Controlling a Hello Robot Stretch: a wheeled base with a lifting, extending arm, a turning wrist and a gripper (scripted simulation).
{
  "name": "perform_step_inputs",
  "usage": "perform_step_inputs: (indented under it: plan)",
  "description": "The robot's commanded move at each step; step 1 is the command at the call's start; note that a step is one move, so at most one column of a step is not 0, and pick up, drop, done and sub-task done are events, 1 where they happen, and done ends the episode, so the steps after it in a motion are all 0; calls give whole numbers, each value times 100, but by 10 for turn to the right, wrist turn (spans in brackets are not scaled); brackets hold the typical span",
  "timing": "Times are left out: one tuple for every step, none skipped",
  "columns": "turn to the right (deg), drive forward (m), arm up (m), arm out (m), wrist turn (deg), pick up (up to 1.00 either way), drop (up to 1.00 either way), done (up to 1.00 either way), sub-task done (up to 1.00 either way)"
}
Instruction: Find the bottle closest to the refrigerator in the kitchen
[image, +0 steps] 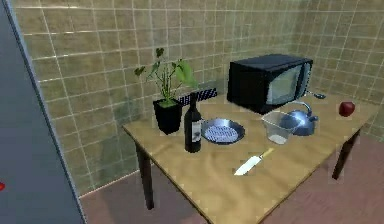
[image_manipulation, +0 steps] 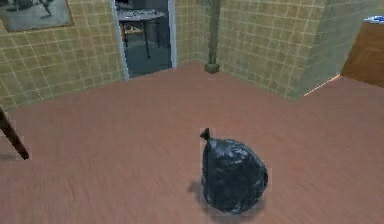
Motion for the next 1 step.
perform_step_inputs:
  plan:
    - [0, 0, 0, 0, 0, 0, 0, 100, 0]
